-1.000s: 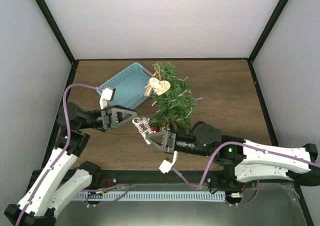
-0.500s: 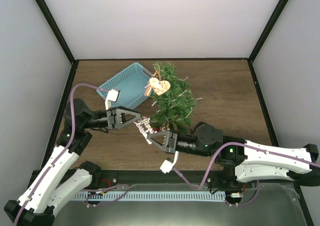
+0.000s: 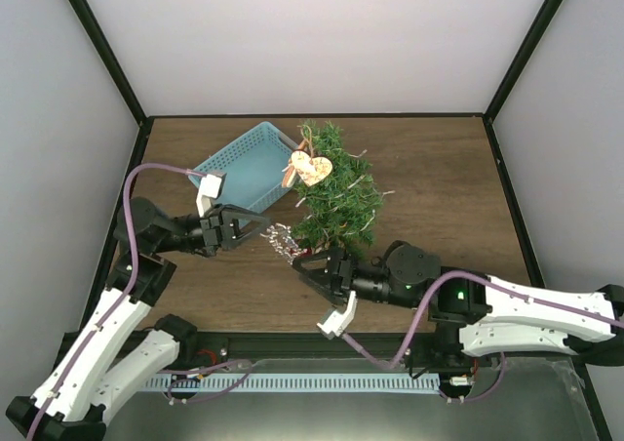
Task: Decorate the small christmas tree
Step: Place the decoration item on the Christmas tree.
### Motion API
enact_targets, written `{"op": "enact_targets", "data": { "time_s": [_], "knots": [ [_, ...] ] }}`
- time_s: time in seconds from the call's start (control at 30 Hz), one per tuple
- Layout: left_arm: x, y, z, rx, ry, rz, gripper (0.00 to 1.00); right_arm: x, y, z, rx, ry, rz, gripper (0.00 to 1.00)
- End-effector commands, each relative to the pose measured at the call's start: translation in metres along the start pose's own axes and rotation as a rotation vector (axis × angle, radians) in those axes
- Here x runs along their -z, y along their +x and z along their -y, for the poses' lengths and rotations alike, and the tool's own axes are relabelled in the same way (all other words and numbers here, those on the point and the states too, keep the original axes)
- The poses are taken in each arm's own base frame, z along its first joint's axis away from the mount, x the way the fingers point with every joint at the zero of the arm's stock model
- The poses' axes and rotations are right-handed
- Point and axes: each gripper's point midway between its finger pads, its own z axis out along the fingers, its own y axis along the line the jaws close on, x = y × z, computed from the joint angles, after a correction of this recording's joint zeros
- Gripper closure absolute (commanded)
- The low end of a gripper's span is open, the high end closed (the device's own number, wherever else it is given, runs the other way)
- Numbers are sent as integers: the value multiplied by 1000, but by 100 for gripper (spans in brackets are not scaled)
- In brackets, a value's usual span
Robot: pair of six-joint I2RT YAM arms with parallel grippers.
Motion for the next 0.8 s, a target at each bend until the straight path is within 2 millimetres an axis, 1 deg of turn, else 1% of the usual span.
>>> {"op": "enact_targets", "data": {
  "time_s": [0.0, 0.07, 0.1, 0.17, 0.23, 0.3, 0.33, 0.37, 0.4, 0.47, 0.5, 0.53, 0.6, 0.67, 0.77],
  "knots": [
    [3, -21, 18, -152, 17, 92, 96, 15, -8, -5, -505, -44, 39, 35],
    [3, -27, 17, -173, 12, 127, 96, 21, -13, -2, -703, -46, 71, 34],
    [3, -30, 19, -188, 15, 144, 96, 24, -12, 4, -825, -27, 80, 34],
    [4, -33, 15, -213, 8, 173, 96, 32, -7, 24, -1078, 35, 94, 34],
    [4, -35, 10, -224, 1, 195, 96, 44, 9, 46, -1306, 130, 76, 35],
    [5, -37, 4, -223, 3, 231, 96, 57, 28, 63, -1542, 246, 57, 43],
    [7, -38, 3, -228, 7, 258, 96, 61, 32, 69, -1614, 278, 66, 48],
    [10, -41, 5, -242, 20, 295, 96, 64, 35, 73, -1683, 300, 72, 51],
    [11, -41, 2, -235, 32, 318, 96, 65, 40, 76, -1749, 323, 66, 53],
    [12, -39, -4, -215, 57, 346, 96, 67, 50, 77, -1854, 354, 18, 54],
    [10, -38, -10, -195, 60, 347, 96, 66, 55, 74, -1890, 367, -17, 53],
    [9, -36, -14, -184, 68, 344, 96, 68, 60, 75, -1911, 389, -39, 52],
    [7, -30, -23, -159, 86, 341, 96, 69, 64, 75, -1916, 408, -59, 51],
    [4, -25, -39, -123, 82, 332, 96, 68, 66, 74, -1908, 415, -79, 51],
    [1, -20, -51, -97, 82, 331, 96, 67, 69, 71, -1900, 413, -118, 50]
  ]
}}
